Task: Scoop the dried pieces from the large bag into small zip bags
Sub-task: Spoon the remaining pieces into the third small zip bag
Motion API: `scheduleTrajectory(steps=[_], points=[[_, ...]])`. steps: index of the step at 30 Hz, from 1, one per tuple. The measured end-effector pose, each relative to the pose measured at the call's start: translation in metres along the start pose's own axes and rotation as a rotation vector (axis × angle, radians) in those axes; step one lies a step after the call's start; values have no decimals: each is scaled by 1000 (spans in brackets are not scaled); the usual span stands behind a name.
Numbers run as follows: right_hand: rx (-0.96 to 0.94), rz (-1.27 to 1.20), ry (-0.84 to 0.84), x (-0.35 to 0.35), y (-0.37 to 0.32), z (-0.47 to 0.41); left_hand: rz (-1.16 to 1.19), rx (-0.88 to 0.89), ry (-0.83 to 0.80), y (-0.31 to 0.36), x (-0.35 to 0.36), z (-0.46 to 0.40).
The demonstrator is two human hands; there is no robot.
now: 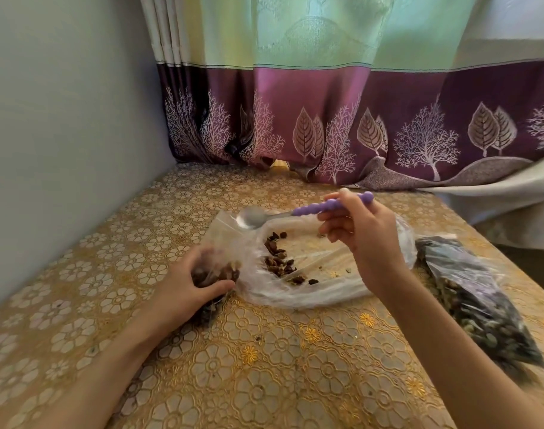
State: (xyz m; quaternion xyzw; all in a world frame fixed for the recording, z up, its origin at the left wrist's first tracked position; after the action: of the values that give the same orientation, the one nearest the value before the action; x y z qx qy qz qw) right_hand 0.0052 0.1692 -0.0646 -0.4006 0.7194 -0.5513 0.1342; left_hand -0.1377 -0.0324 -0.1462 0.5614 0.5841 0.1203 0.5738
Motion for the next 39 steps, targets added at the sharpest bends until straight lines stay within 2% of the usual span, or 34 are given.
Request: scheduleTrajectory(steps=[5, 11, 16, 21, 25, 32, 39], points=[[3, 90, 250, -41, 15, -10, -22, 3, 1, -2, 0, 0], [-25, 367, 296, -56, 34, -13, -13, 19, 21, 0, -1, 1], [38, 335, 268, -52, 47, -15, -21, 25, 25, -1, -1, 1], [239, 219, 81, -35, 67, -11, -20, 37, 33, 1, -2, 0], [327, 166, -46, -28, 74, -9, -21, 42, 29, 2, -1, 0], [398, 143, -28, -35, 78, -10, -38, 48, 41, 3, -3, 1], [476, 91, 78, -39, 86, -7, -84, 52, 32, 0, -1, -1]])
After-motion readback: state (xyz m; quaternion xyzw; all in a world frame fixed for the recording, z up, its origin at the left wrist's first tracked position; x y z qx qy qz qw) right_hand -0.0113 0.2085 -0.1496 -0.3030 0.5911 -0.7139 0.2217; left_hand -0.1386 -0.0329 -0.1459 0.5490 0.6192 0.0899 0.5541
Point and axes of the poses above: each hand's wrist, its own z-axis away from the middle knuckle, its own x-axis out of the palm, y = z × x, the point moved 10 cm from there along -z, towards the middle knuckle, and after that the axes turned 8 degrees about y, right-handed, at the moved point
